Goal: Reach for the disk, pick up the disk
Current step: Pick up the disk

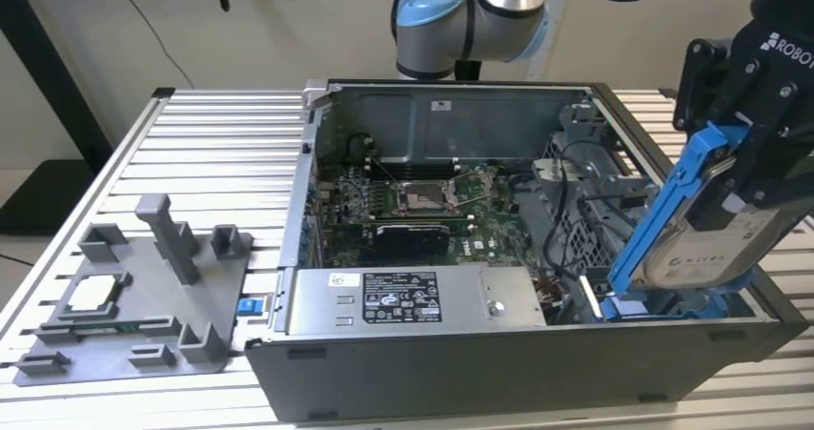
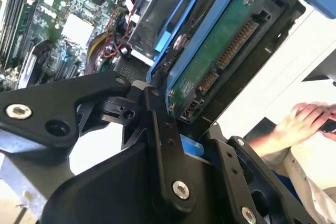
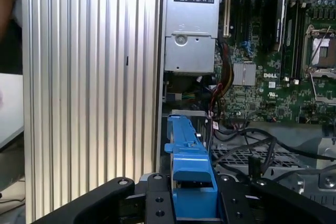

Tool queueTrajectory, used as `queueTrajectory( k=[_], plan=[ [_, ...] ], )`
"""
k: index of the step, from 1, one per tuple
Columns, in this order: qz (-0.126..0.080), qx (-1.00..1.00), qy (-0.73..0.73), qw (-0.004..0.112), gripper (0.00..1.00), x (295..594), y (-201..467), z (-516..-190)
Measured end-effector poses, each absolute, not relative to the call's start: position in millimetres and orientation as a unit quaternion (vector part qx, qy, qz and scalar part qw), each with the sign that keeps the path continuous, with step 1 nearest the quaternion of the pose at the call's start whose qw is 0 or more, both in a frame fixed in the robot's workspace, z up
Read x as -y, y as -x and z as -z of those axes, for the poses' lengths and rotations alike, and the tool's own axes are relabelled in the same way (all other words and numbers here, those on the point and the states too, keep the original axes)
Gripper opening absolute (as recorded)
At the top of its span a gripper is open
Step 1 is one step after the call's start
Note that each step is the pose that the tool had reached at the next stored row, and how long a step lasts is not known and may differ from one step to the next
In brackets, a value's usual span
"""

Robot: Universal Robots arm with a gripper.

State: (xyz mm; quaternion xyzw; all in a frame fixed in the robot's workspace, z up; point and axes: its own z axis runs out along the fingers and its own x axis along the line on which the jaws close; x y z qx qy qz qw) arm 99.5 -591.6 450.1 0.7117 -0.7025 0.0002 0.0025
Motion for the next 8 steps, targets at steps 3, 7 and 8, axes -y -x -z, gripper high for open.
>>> queueTrajectory(
  k=[3, 7, 8],
  plan=[
    [0.0, 0.703, -0.712, 0.002, 0.0, 589.2, -99.4, -449.8],
    [0.0, 0.703, -0.712, 0.002, 0.0, 589.2, -99.4, -449.8],
    [0.0, 0.703, -0.712, 0.002, 0.0, 589.2, -99.4, -449.8]
  ],
)
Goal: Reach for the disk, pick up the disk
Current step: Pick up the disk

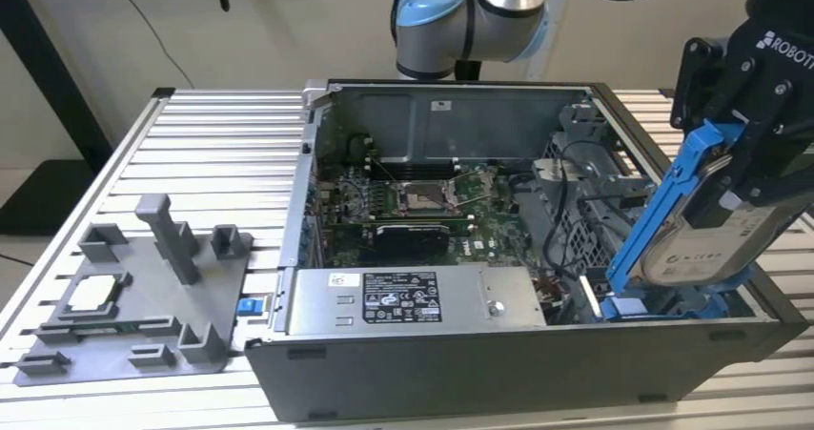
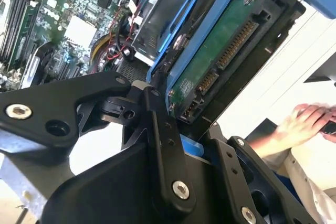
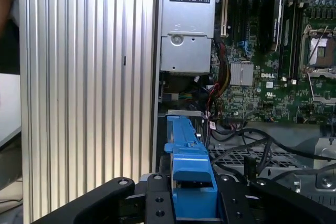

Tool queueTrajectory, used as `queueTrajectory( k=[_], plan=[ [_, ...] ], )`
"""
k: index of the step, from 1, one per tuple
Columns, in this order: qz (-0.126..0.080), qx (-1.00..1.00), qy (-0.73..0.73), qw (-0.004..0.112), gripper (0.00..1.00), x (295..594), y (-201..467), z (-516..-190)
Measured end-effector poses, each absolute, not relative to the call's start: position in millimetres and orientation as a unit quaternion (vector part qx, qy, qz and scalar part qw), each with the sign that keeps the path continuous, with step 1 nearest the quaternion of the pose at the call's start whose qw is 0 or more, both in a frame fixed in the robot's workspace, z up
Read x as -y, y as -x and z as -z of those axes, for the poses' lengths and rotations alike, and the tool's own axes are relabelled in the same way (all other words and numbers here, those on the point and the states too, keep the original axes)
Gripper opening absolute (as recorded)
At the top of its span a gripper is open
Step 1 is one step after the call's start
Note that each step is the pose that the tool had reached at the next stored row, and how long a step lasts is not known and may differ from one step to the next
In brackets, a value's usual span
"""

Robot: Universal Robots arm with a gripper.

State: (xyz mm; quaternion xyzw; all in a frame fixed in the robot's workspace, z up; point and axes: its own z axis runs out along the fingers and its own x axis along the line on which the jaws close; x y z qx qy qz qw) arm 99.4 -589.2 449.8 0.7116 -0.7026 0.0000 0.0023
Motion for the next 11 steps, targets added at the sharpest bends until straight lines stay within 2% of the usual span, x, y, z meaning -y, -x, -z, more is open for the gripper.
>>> queueTrajectory(
  k=[11],
  plan=[
    [0.0, 0.703, -0.712, 0.002, 0.0, 589.2, -99.4, -449.8]
  ],
)
